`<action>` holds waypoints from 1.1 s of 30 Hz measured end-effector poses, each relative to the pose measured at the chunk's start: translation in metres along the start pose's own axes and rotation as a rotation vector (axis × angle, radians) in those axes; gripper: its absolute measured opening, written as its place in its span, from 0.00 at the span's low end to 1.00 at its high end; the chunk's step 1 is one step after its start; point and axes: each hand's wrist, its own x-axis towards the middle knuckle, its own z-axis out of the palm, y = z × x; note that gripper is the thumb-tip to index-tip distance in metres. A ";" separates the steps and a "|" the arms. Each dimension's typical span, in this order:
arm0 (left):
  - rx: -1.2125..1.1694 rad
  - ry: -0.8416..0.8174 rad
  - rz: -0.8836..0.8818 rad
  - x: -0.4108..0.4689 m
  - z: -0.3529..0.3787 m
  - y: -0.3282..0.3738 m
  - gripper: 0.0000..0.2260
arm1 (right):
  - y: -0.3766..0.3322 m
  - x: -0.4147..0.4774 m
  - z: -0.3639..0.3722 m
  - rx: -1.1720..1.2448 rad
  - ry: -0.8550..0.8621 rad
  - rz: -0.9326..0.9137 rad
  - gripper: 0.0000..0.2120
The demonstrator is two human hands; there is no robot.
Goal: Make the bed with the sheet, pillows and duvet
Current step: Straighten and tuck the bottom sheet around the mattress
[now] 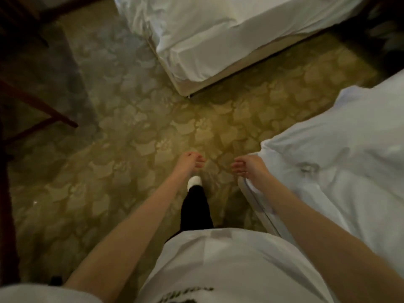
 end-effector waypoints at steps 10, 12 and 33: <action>0.347 -0.256 0.059 0.201 0.052 0.187 0.11 | -0.154 0.128 -0.039 0.362 0.224 0.054 0.10; 0.410 -0.318 0.077 0.229 0.077 0.226 0.11 | -0.180 0.146 -0.052 0.452 0.286 0.045 0.10; 0.640 -0.695 0.147 0.376 0.532 0.497 0.11 | -0.382 0.275 -0.441 0.913 0.634 0.021 0.10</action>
